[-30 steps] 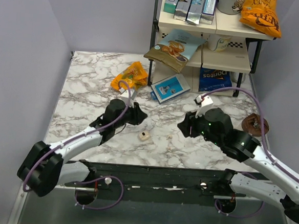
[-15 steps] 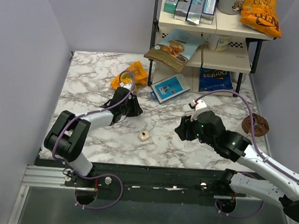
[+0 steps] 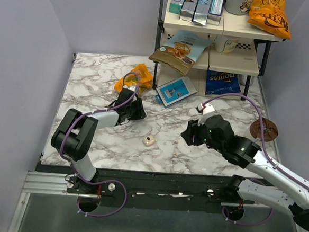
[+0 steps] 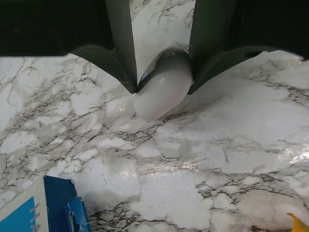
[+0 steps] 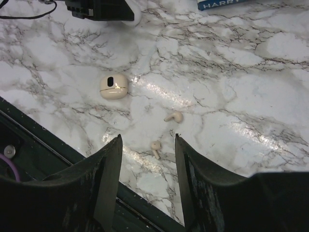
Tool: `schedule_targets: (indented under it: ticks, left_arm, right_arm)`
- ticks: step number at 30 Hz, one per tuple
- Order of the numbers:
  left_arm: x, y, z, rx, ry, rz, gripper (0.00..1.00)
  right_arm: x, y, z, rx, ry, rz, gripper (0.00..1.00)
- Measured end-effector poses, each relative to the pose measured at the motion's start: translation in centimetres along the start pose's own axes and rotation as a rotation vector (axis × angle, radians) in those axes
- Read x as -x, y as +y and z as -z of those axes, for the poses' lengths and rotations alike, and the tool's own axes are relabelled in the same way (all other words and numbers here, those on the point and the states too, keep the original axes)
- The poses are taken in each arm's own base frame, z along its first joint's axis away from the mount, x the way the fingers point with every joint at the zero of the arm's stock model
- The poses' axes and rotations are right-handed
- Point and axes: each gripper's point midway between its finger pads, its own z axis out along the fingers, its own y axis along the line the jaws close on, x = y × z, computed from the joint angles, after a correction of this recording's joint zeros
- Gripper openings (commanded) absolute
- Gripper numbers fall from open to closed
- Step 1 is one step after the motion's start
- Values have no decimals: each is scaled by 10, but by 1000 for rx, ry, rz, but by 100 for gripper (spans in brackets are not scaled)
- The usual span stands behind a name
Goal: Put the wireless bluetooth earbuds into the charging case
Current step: Place the charging case at the center of the board, then adjust the charging case at the center of the board.
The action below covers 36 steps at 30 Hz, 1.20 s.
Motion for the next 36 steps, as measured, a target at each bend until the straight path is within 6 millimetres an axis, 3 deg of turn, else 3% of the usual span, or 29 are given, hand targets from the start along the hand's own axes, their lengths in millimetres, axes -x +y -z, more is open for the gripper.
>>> schedule_targets:
  ticks: [7,9,10,22,27,32,36]
  left_arm:
    - [3,23,12,80,-2,14,59]
    - [2,27,15,99,2,18,81]
    - [2,30,18,111,5,13,99]
    - [17,45,60,226,-45,9,99]
    - [22,41,91,266,-150,-2,99]
    - [-13,4,109,195,-198,7,99]
    - [-40,9,104,160,-187,173,99]
  right_arm:
    - [-2,-1,-2,-4,10,5,57]
    - [-2,-1,-3,-5,11,7,57]
    - [-2,-1,-3,-5,11,8,57]
    - [-4,-1,-4,-8,19,10,57]
    - [-9,-2,-9,-7,18,9,57]
    - [-22,-4,-20,-19,46,9,56]
    - [-26,-5,-24,-24,57,2,56]
